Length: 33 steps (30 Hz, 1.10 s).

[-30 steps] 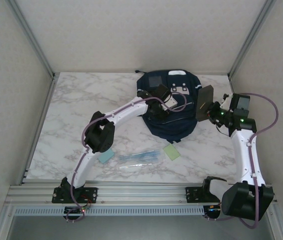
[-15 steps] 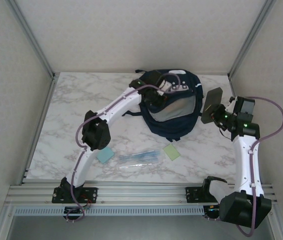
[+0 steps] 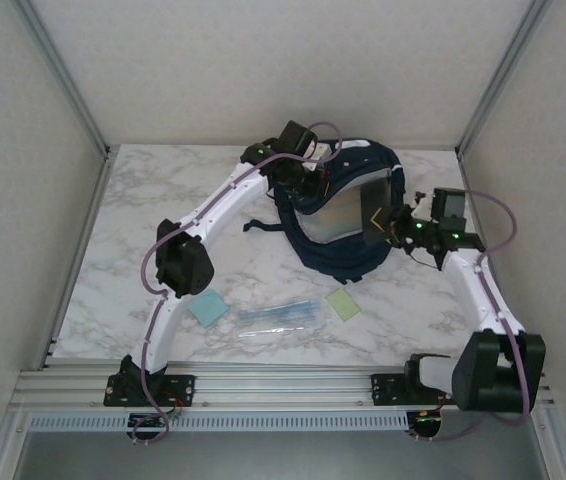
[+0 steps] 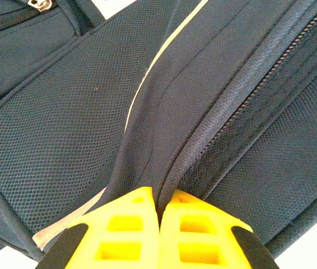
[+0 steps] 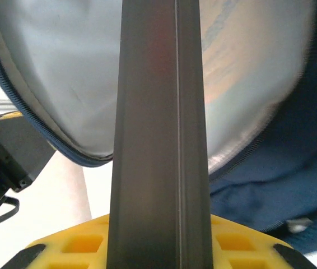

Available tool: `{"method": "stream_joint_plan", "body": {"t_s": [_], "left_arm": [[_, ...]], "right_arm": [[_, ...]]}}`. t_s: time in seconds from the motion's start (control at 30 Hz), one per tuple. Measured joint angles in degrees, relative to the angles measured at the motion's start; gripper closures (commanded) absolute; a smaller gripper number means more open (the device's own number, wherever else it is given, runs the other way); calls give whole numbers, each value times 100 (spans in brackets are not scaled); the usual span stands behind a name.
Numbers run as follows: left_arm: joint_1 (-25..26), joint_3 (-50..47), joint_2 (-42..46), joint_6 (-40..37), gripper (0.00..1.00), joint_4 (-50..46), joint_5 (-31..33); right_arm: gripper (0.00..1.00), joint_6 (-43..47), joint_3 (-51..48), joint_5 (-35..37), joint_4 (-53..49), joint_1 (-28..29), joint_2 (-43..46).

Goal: Pack the student bag

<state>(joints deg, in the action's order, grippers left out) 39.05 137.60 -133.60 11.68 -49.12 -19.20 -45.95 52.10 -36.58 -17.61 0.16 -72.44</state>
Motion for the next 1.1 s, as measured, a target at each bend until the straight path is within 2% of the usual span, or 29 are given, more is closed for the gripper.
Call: {"method": "stream_joint_plan", "body": {"t_s": [0.43, 0.67, 0.83, 0.93, 1.03, 1.1], "left_arm": [[24, 0, 151, 358, 100, 186, -28], [24, 0, 282, 428, 100, 260, -46], [28, 0, 382, 450, 100, 254, 2], [28, -2, 411, 455, 100, 254, 87], [26, -20, 413, 496, 100, 256, 175], [22, -59, 415, 542, 100, 262, 195]], "right_arm": [[86, -1088, 142, 70, 2162, 776, -2149], [82, -1377, 1019, 278, 2962, 964, -3263], [64, -1438, 1648, 529, 3005, 1012, -3805], [41, -1471, 1762, 721, 2820, 1012, -3860], [26, -1416, 1779, 977, 2396, 1012, -3825], [8, -1285, 1779, 1161, 1945, 1012, -3713]]}}
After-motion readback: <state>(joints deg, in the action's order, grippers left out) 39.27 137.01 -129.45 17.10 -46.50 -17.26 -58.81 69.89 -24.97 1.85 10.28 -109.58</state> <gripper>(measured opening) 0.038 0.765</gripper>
